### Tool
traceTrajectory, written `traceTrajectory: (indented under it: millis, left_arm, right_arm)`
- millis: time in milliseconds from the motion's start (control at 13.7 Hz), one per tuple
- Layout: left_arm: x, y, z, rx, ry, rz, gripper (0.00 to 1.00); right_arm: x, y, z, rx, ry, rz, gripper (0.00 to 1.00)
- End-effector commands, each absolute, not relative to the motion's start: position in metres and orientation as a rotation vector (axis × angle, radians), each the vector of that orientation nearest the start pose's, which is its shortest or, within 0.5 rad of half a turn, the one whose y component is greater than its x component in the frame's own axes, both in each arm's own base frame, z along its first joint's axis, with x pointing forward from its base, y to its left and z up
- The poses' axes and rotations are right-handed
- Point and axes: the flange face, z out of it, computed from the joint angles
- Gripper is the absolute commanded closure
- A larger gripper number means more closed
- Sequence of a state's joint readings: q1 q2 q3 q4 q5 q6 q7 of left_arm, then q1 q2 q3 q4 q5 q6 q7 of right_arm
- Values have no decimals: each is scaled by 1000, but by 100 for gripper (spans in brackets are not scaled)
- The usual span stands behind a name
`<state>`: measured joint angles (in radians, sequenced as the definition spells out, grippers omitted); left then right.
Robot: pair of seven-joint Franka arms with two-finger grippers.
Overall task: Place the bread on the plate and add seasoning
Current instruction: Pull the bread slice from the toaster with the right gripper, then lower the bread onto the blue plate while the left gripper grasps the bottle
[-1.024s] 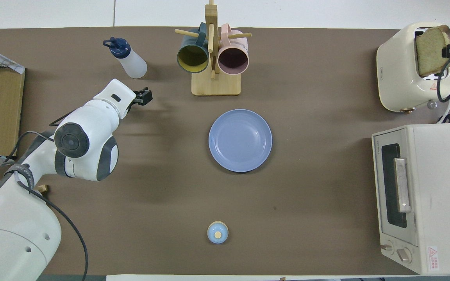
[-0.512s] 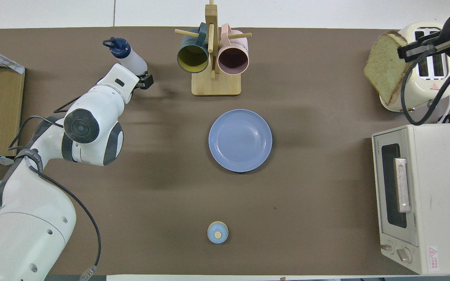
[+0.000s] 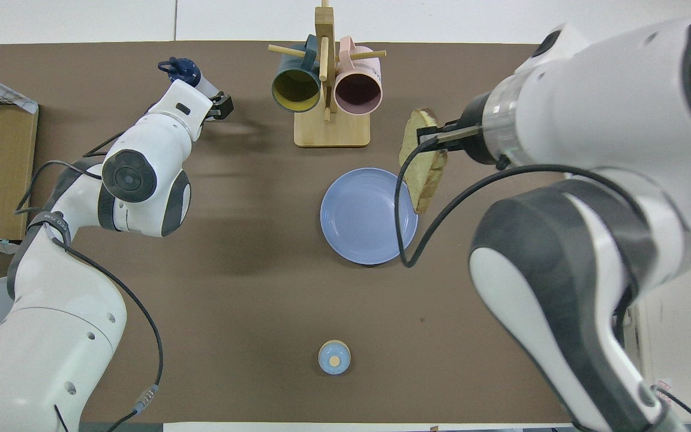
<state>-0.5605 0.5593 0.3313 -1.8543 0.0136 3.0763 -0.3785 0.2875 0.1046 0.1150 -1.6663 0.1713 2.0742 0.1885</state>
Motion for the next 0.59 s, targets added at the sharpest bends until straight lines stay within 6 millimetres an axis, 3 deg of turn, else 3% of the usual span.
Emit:
traceTrajectory:
  millis: [0, 220, 512]
  left_arm:
    - [681, -189, 309, -2982, -61, -1104, 0]
    - [686, -188, 312, -2978, -67, -1106, 0]
    - [687, -189, 312, -2978, -61, -1078, 0]
  right_arm:
    - [544, 252, 529, -2851, -154, -314, 100]
    - [529, 275, 499, -2854, -169, -290, 100]
    - [520, 283, 471, -2852, -177, -308, 100]
